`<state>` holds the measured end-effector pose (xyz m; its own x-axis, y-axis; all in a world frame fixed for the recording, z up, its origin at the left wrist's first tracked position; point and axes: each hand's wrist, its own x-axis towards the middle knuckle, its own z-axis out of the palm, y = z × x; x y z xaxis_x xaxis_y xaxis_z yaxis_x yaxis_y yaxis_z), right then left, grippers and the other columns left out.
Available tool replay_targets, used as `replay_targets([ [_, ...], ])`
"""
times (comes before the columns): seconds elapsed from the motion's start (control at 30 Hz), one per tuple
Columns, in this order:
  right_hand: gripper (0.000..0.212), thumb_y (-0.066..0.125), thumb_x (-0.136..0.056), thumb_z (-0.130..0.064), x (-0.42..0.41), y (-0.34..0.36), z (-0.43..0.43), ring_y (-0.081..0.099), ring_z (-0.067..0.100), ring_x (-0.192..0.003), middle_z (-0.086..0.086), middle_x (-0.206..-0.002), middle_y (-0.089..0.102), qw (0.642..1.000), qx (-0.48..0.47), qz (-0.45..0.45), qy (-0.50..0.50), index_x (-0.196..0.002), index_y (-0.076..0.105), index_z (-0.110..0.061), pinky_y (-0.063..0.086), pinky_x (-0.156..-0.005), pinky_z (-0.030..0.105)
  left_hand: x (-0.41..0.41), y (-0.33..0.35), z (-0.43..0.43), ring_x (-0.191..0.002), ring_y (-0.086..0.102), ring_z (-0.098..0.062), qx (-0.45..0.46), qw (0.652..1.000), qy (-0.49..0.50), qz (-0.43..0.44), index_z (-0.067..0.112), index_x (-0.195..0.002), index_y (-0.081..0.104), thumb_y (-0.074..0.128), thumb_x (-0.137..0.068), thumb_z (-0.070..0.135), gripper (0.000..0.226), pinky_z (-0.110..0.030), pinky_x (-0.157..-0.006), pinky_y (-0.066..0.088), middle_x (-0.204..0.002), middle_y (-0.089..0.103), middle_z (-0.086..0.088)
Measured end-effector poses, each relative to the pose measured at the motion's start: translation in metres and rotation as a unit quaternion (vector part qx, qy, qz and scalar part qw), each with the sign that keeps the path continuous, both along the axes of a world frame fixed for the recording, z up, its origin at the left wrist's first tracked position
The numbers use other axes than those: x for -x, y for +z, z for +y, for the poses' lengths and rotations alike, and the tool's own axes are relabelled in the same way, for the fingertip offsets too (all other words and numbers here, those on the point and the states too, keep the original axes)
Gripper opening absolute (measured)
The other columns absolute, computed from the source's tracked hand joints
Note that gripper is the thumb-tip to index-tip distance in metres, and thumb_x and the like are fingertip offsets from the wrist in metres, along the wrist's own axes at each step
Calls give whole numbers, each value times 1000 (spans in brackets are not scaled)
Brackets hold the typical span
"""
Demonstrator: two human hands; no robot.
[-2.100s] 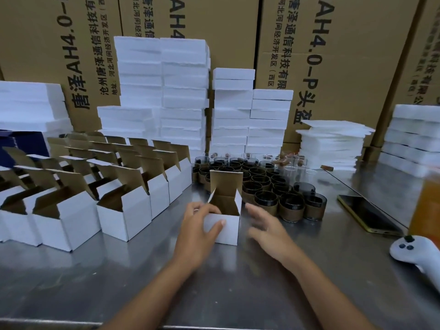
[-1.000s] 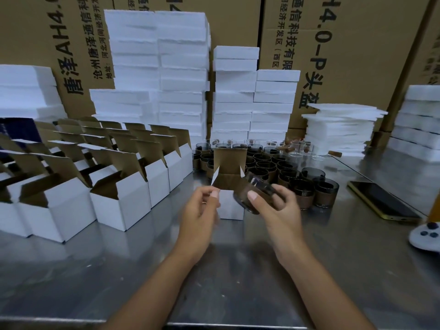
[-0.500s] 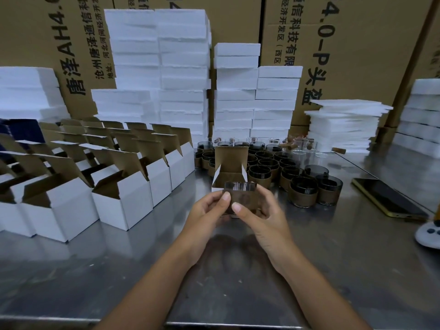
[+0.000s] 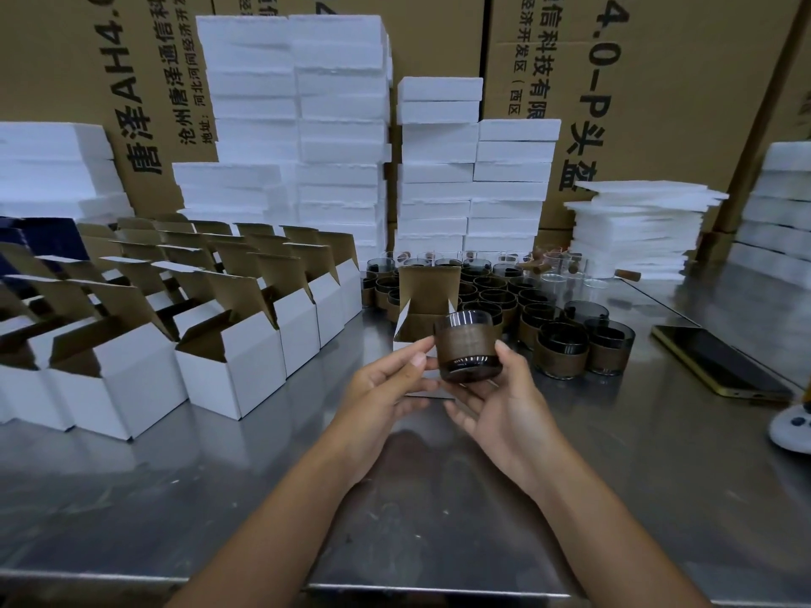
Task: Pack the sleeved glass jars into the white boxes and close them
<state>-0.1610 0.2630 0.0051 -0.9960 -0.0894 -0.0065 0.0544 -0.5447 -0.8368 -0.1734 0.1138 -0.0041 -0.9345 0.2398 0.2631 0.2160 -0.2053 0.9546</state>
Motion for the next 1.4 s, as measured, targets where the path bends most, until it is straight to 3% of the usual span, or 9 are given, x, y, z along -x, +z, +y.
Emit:
replay_targets([
  [0.2,36,40,-95,-42,0,0,-1,65,17,-82,7,-89,71,1000,-3,-6,-16,-105,60,-14,47,-70,29,0,0,0,-89,65,-9,3,1000,-6,-3,26,-117,64,58,-76,41,44,-19,-74,51,-104,71,5],
  [0.4,28,56,-89,-28,-3,-5,-5,69,15,-92,3,-105,71,989,-91,80,-82,-115,58,-17,50,-80,30,1,-1,2,-91,66,-15,-7,1000,21,-19,29,-100,72,60,-75,42,31,-23,-75,51,-96,73,2],
  [0.57,43,72,-78,-11,-5,-8,-6,63,2,-98,-4,-111,66,961,-166,147,-165,-115,53,-23,50,-87,28,1,-1,2,-99,66,-19,5,1000,0,-29,25,-110,68,57,-77,45,40,-27,-82,48,-104,72,-2],
  [0.7,60,80,-70,-12,-7,-10,-5,60,-10,-94,-6,-112,62,935,-234,186,-191,-122,53,-23,46,-71,5,-1,1,3,-99,66,-14,22,998,-44,-37,32,-107,70,53,-81,48,35,-29,-87,47,-111,70,1],
  [0.83,68,86,-62,-13,-6,-13,-7,58,8,-107,-6,-117,55,908,-285,218,-218,-119,51,-27,51,-78,16,-2,1,3,-104,65,-15,9,997,-64,-47,32,-107,71,50,-83,48,35,-27,-86,50,-111,70,-1],
  [0.97,71,88,-56,-17,-7,-15,-10,50,-4,-107,-12,-115,50,860,-348,265,-263,-115,49,-27,41,-83,7,-1,1,2,-105,65,-17,-15,995,-73,-65,26,-112,68,49,-85,49,41,-22,-78,52,-116,68,-4],
  [1.07,72,88,-56,-19,-8,-15,-9,49,-4,-109,-13,-116,50,850,-359,277,-268,-113,47,-35,40,-83,5,-1,2,2,-106,64,-17,-9,995,-73,-60,27,-113,67,48,-84,50,42,-22,-79,52,-116,68,-2],
  [1.23,71,86,-60,-18,-7,-16,-7,49,-7,-111,-13,-119,55,848,-370,280,-255,-120,49,-31,36,-87,3,-1,1,0,-100,65,-17,6,999,-49,-15,24,-122,61,57,-83,47,46,-23,-81,51,-116,67,-6],
  [1.4,69,86,-62,-17,-7,-14,-6,50,-11,-109,-17,-117,59,848,-372,284,-249,-121,52,-29,31,-84,-2,1,-2,-3,-113,61,-19,2,999,-37,19,26,-131,54,74,-75,40,61,-32,-90,50,-125,63,-1],
])
